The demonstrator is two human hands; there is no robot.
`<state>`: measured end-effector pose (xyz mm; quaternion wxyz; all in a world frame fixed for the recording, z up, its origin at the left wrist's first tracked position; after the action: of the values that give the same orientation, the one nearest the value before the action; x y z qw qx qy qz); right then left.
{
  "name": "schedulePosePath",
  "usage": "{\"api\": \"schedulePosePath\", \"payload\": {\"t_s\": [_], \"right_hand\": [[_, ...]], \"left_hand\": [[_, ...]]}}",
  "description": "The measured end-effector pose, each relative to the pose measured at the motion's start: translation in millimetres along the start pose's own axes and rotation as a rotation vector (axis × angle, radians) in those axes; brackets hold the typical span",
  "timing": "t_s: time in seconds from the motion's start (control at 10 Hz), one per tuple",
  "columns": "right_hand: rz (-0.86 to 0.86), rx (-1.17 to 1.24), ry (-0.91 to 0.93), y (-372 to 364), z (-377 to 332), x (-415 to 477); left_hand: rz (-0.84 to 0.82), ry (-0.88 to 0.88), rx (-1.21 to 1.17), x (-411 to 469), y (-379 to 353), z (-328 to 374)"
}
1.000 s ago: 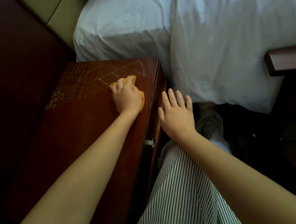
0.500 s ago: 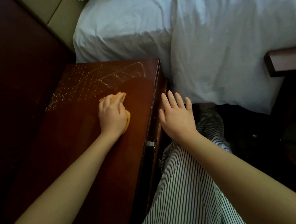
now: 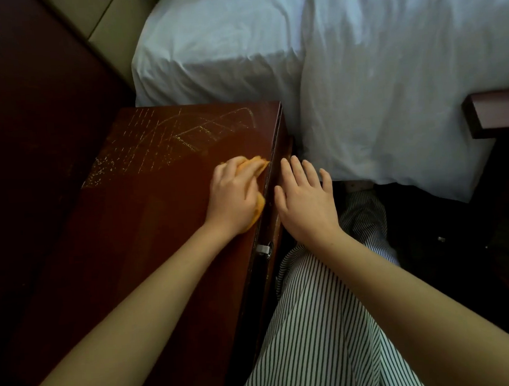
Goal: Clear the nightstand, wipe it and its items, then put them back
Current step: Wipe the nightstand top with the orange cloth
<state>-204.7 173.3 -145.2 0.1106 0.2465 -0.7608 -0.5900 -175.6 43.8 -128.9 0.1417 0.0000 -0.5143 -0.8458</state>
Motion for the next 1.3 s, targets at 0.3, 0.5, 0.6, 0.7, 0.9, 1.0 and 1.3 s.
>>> {"api": "schedulePosePath", "payload": {"t_s": [0.3, 0.5, 0.6, 0.7, 0.9, 1.0, 1.3], "right_hand": [[0.010, 0.015, 0.005, 1.7, 1.8, -1.0], [0.031, 0.020, 0.046, 4.9, -3.5, -2.2], [0.030, 0.024, 0.045, 5.3, -2.6, -2.7], [0.018, 0.023, 0.037, 4.6, -0.9, -2.6], [0.019, 0.010, 0.063, 3.9, -2.2, -4.0], [0.049, -0.032, 0.136, 2.1, -7.0, -1.6], [0.127, -0.118, 0.339, -2.5, -29.6, -5.8]], "left_hand": [[0.221, 0.392, 0.066, 37.1, 11.6, -31.2], [0.110, 0.193, 0.022, 48.2, -12.2, 8.7], [0.003, 0.006, -0.009, 18.0, -8.0, 10.5], [-0.022, -0.033, 0.014, -13.9, 6.2, -7.4], [0.112, 0.241, 0.034, -16.1, 33.1, -52.9], [0.196, 0.383, 0.065, 8.8, 26.4, -49.3], [0.017, 0.033, 0.008, -3.0, 10.2, -19.0]]}}
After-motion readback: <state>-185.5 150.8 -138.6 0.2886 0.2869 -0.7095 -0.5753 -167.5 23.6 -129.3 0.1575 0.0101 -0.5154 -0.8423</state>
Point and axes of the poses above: each hand's wrist, its own x-axis towards the middle knuckle, its own y-axis out of the back of the hand, z = x × y, the point moved 4 cm from there along x, towards the middle knuckle, and after that the axes turned 9 degrees about -x, right-handed, at the moved point
